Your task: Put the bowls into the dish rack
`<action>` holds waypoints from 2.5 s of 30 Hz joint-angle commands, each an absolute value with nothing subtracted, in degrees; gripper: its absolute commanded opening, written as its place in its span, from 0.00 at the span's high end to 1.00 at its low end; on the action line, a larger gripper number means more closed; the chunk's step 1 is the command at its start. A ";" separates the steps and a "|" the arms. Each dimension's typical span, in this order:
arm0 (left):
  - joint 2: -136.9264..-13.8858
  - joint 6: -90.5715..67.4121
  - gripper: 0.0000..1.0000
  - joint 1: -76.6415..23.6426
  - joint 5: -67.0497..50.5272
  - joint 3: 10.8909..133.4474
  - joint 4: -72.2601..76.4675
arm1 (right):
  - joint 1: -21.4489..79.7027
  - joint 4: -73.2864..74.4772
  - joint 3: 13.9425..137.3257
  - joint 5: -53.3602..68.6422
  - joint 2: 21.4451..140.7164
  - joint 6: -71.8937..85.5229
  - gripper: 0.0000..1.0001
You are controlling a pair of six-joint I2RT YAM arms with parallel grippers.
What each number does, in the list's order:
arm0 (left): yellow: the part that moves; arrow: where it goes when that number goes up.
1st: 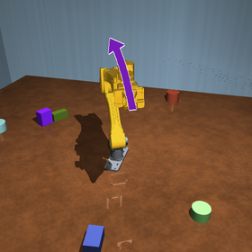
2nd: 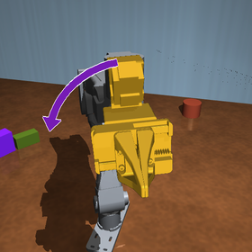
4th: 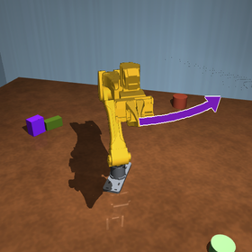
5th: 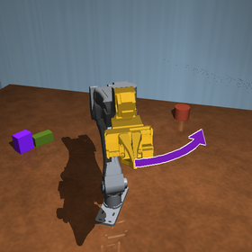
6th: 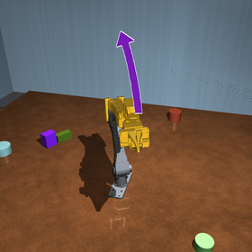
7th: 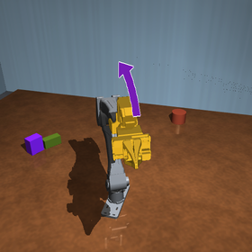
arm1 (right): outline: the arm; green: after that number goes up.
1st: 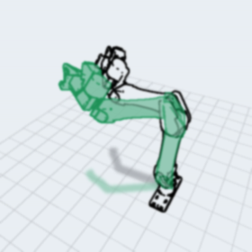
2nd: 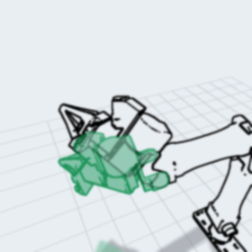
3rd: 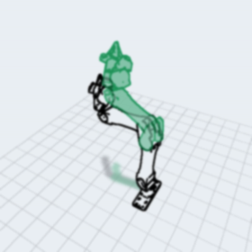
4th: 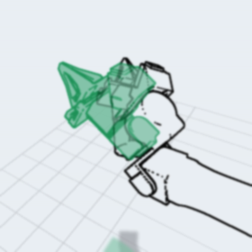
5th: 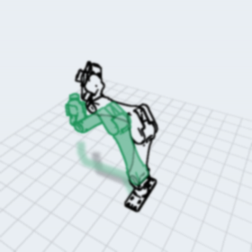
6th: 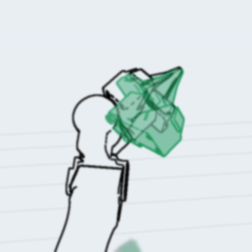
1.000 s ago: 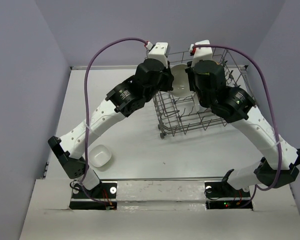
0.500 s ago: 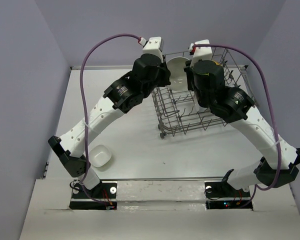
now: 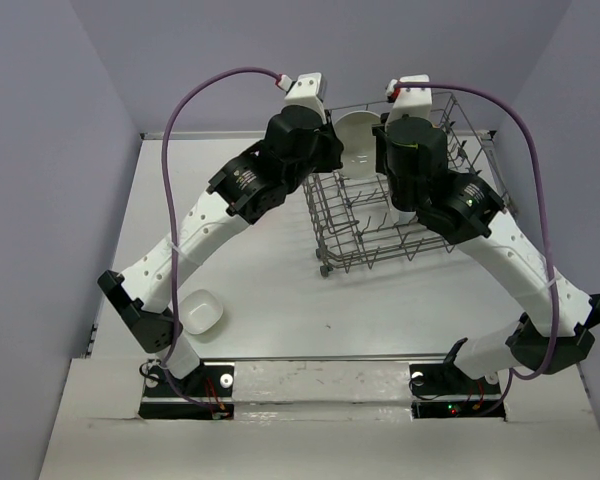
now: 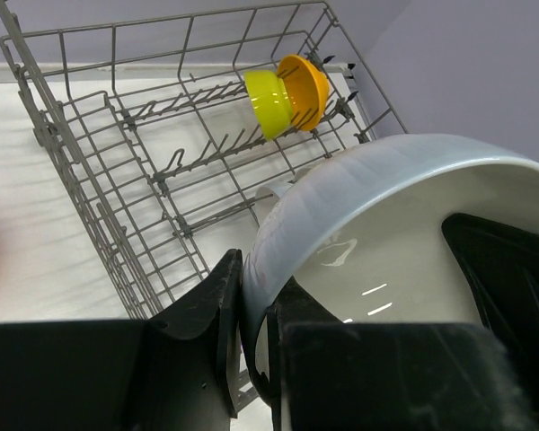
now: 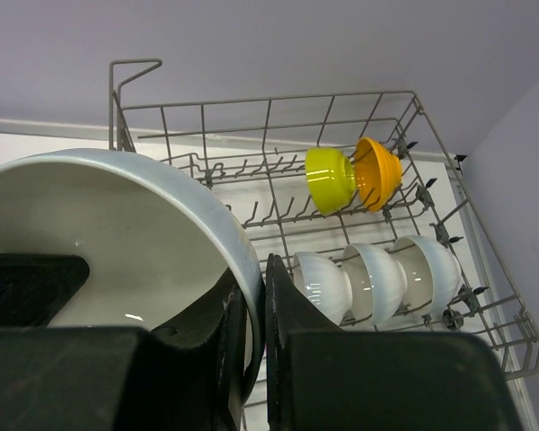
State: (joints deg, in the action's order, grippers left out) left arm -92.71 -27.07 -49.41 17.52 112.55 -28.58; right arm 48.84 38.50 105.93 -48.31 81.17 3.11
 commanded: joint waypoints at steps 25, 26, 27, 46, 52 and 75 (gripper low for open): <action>-87.89 -24.88 0.37 -49.66 21.35 113.21 -17.13 | 50.63 40.43 106.00 -56.42 79.81 0.70 0.99; -87.46 -24.70 0.35 -49.66 23.79 112.68 -17.31 | 50.63 39.65 105.39 -57.30 79.72 0.70 0.99; -87.10 -24.35 0.34 -49.66 25.04 112.15 -17.31 | 50.63 39.29 105.03 -58.00 79.72 -1.56 0.99; -69.62 -19.60 0.29 -48.08 31.90 99.77 -23.73 | 49.22 -13.33 85.00 -84.28 82.61 -50.14 0.99; -60.74 -16.79 0.27 -45.80 32.43 90.18 -25.49 | 44.04 -14.68 86.66 -84.46 89.38 -51.77 0.99; -58.18 -14.94 0.26 -36.21 21.98 80.95 -21.09 | 40.17 -15.12 83.77 -84.02 103.97 -51.42 0.99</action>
